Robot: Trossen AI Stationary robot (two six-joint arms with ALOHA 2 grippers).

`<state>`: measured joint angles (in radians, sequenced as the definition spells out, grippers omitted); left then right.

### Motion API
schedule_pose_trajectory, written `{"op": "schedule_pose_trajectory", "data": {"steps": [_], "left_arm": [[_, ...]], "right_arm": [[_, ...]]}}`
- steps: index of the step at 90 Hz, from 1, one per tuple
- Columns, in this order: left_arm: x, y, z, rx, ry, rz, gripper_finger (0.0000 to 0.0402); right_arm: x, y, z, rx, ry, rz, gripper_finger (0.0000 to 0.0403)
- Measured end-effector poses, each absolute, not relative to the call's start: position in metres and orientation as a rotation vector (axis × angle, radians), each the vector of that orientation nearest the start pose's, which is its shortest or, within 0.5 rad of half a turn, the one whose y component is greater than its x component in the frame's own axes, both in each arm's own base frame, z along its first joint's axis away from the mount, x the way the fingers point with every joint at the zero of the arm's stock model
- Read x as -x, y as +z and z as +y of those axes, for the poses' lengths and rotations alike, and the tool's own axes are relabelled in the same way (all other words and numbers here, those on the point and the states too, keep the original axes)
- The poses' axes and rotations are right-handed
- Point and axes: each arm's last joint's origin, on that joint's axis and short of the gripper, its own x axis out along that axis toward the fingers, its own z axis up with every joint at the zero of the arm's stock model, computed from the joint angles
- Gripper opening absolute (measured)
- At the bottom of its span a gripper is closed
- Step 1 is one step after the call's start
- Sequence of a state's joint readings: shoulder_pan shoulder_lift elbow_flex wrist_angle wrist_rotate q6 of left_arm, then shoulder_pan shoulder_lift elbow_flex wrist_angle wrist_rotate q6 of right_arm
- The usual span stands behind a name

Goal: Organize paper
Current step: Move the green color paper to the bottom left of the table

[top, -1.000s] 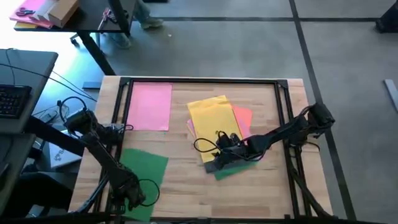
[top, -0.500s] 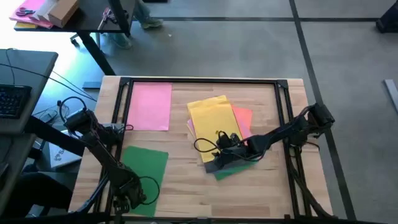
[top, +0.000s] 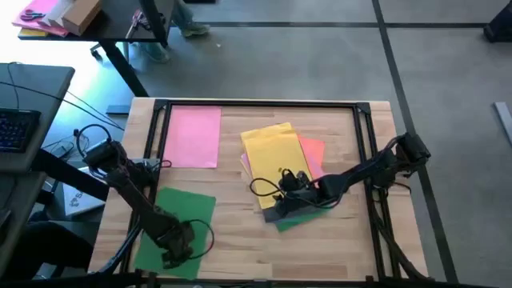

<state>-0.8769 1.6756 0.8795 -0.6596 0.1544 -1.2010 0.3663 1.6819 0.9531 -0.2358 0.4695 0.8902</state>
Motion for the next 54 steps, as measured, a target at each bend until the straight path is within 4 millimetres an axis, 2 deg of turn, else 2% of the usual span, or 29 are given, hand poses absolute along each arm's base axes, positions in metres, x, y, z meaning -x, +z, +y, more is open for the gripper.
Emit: {"op": "schedule_pose_trajectory", "data": {"steps": [24,45,54], "left_arm": [[-0.187,0.124,-0.191,0.407,0.269,1.516,0.0241],[-0.188,0.125,-0.192,0.52,0.35,1.529,0.0241],[-0.186,0.126,-0.196,0.511,0.342,1.528,0.0241]], "right_arm": [[-0.307,0.171,0.112,-0.438,-0.44,0.75,0.0222],[-0.305,0.171,0.116,-0.434,-0.434,0.746,0.0222],[-0.304,0.172,0.118,-0.428,-0.445,0.732,0.0222]]}}
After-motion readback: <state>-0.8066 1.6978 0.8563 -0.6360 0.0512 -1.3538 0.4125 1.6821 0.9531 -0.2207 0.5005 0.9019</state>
